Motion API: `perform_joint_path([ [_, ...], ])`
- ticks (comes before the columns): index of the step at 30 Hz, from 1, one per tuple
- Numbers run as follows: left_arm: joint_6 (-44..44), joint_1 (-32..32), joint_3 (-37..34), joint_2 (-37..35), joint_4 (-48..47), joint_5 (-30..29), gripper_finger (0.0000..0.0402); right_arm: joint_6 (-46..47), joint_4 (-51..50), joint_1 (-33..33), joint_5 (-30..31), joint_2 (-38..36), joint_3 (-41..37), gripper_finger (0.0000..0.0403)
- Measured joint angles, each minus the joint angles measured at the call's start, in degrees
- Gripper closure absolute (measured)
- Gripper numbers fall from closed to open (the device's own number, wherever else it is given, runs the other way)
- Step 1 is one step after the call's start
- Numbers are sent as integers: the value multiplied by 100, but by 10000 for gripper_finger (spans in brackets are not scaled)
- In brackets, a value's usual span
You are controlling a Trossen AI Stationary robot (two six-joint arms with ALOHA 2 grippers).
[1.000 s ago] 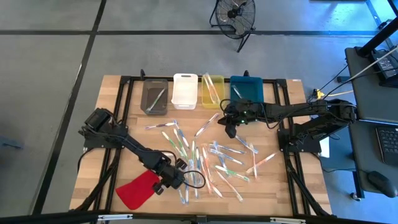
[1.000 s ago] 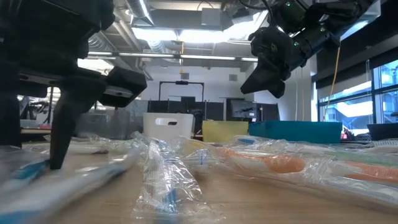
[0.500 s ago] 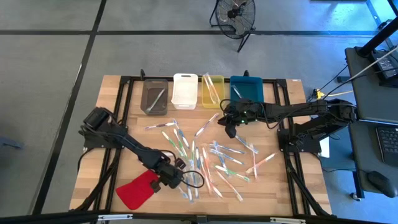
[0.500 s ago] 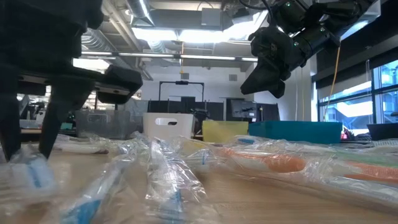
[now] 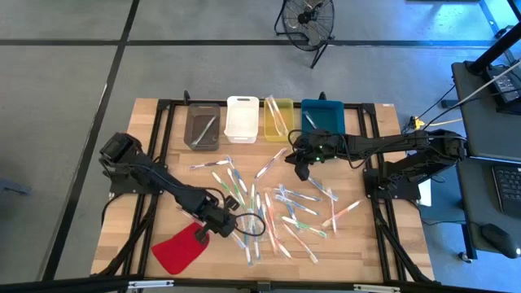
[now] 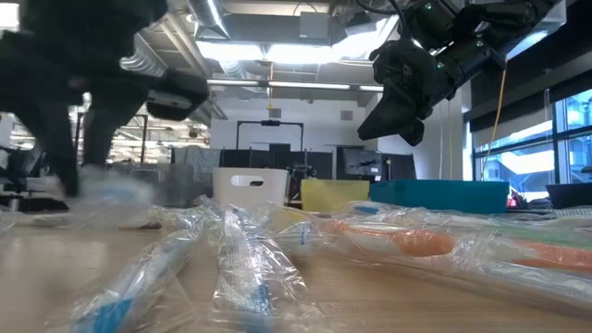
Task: Pick & Place Toothbrushes
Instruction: Put the blue toothbrush into the white bin
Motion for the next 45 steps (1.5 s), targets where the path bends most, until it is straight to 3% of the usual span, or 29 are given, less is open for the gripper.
perform_joint_path([
  [6, -224, 311, 4, -351, -151, -168, 379, -122, -12, 179, -1, 0, 2, 370],
  [19, -654, 1192, -310, -1276, -39, -1231, 379, -835, -373, 839, -6, 0, 4, 394],
  [28, -855, 1968, -1053, -1798, 1212, -1681, 379, -895, -763, 1109, 4, 0, 4, 384],
  [34, -915, 2656, -1106, -1859, 1633, -1857, 380, -890, -1062, 1376, 24, 0, 4, 370],
  [45, -1859, 3769, -1105, -1859, 2390, -2134, 380, -342, -1530, 1891, 946, 0, 7, 387],
])
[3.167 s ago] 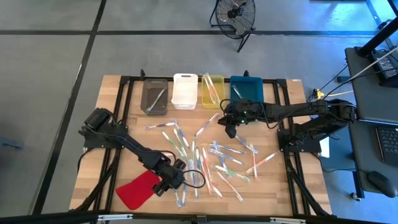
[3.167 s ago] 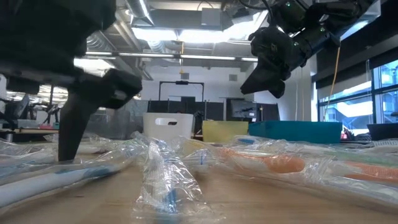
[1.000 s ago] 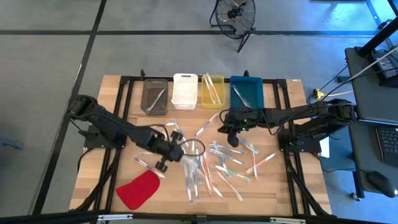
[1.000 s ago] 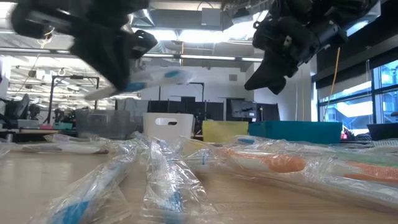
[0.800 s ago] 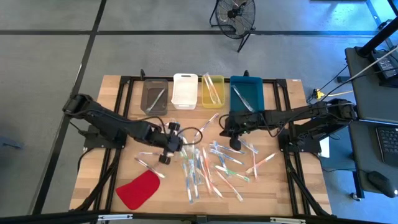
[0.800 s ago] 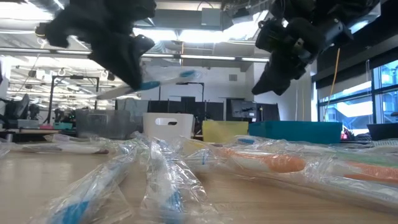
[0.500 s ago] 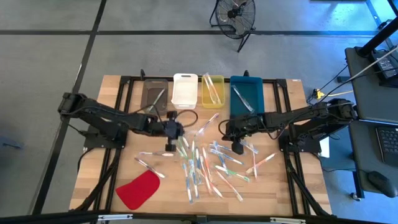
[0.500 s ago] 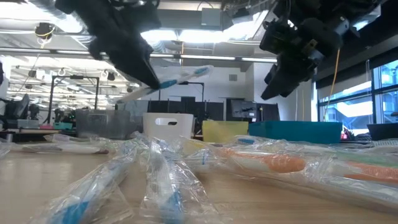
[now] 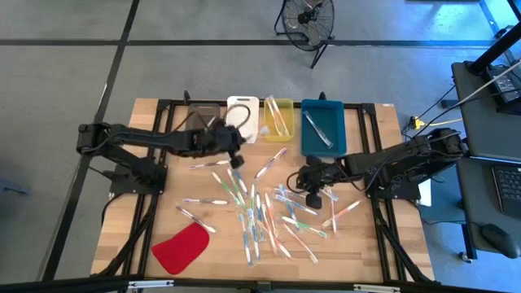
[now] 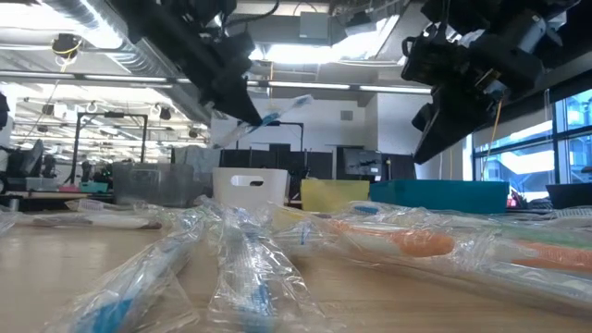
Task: Pick & Place Toothbrushes
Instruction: Put the blue toothbrush into the white bin
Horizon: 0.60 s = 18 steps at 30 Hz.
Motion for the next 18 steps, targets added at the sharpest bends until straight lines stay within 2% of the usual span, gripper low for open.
perform_joint_path([
  [4, -382, 361, 0, 0, 147, -257, 380, 72, -2, 146, 407, 0, 0, 396],
  [9, -572, 734, 1, 48, 632, -290, 380, 76, -2, 189, 970, 0, 0, 395],
  [18, -854, 1307, 6, 411, 1375, -379, 380, 74, -92, 176, 1263, 0, 0, 369],
])
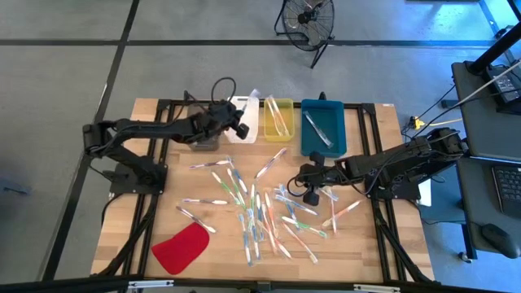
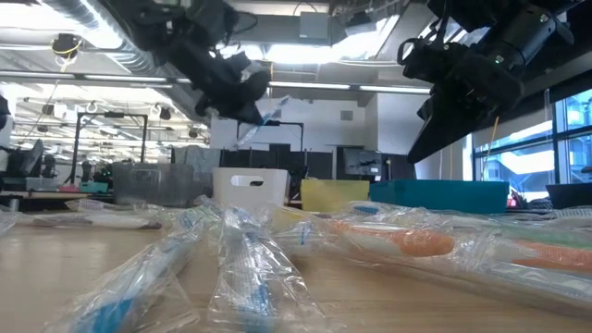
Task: Pick & Place Toothbrushes
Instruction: Put the blue toothbrush into the white bin
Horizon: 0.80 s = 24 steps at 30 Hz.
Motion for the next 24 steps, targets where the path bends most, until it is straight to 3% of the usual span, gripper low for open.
perform_joint_path([
  [4, -318, 258, -2, 340, 194, 8, 380, 0, 2, -22, 1, 0, 0, 367],
  [9, -638, 466, -4, 704, 549, 442, 380, 2, 2, -111, 1, 0, 0, 376],
  [24, -1003, 771, -4, 1335, 468, 534, 380, 149, 7, -144, -1, -2, 0, 391],
])
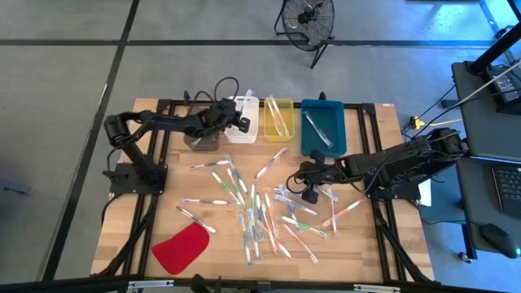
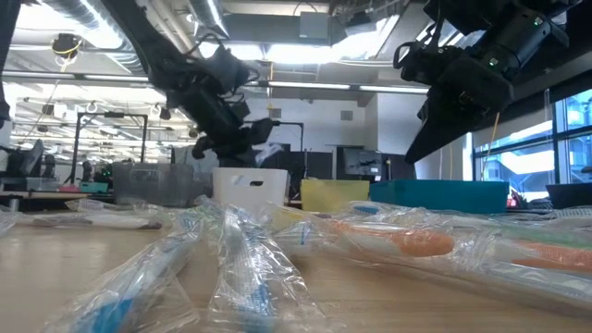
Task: Pick & Place Toothbrushes
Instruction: Put the blue toothbrush into the white bin
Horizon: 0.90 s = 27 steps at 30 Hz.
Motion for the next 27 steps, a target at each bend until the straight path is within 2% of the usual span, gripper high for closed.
perform_joint_path([
  [11, -41, 68, 0, 382, 42, 89, 380, 0, 0, 0, 0, 0, -2, 362],
  [15, 111, 92, 0, 383, 37, 122, 375, 0, 2, 0, 0, 0, -2, 368],
  [27, 191, 89, 0, 382, 36, 133, 325, 0, 2, 0, -2, 0, -2, 396],
])
